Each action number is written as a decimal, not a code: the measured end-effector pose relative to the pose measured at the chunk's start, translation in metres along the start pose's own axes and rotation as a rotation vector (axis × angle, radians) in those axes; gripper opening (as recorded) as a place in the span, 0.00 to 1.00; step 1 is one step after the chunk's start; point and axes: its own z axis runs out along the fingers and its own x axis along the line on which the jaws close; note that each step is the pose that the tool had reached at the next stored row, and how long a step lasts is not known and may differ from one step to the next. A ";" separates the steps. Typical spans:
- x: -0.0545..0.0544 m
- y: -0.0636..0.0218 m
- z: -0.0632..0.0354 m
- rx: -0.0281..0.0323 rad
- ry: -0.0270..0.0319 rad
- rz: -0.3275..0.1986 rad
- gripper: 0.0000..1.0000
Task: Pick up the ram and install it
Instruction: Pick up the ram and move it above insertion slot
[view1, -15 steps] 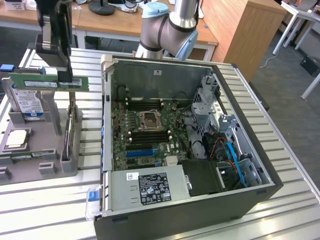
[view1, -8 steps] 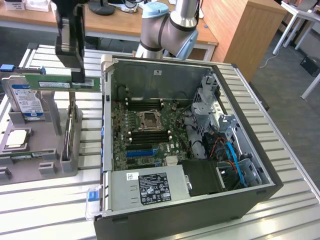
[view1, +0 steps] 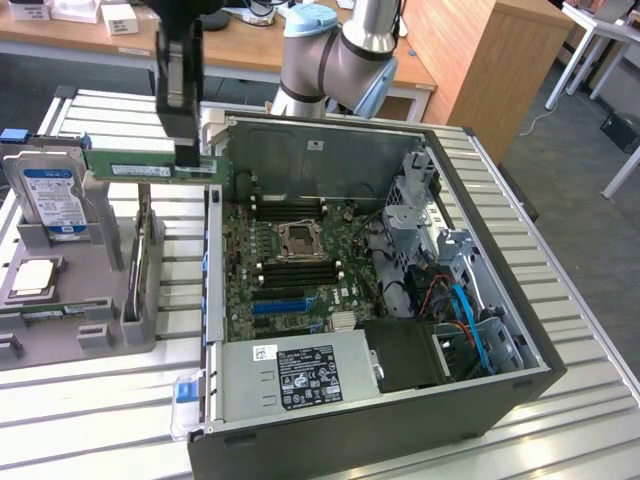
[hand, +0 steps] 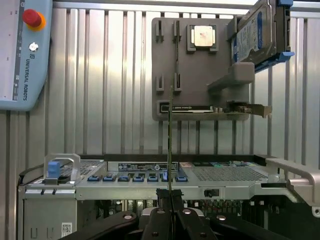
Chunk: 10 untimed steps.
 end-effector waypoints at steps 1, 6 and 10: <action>0.000 -0.0040 -0.0001 -0.0001 0.0001 0.000 0.12; 0.000 -0.0238 -0.0004 -0.0001 0.0001 0.000 0.12; 0.000 -0.0399 -0.0006 0.0000 0.0000 0.000 0.12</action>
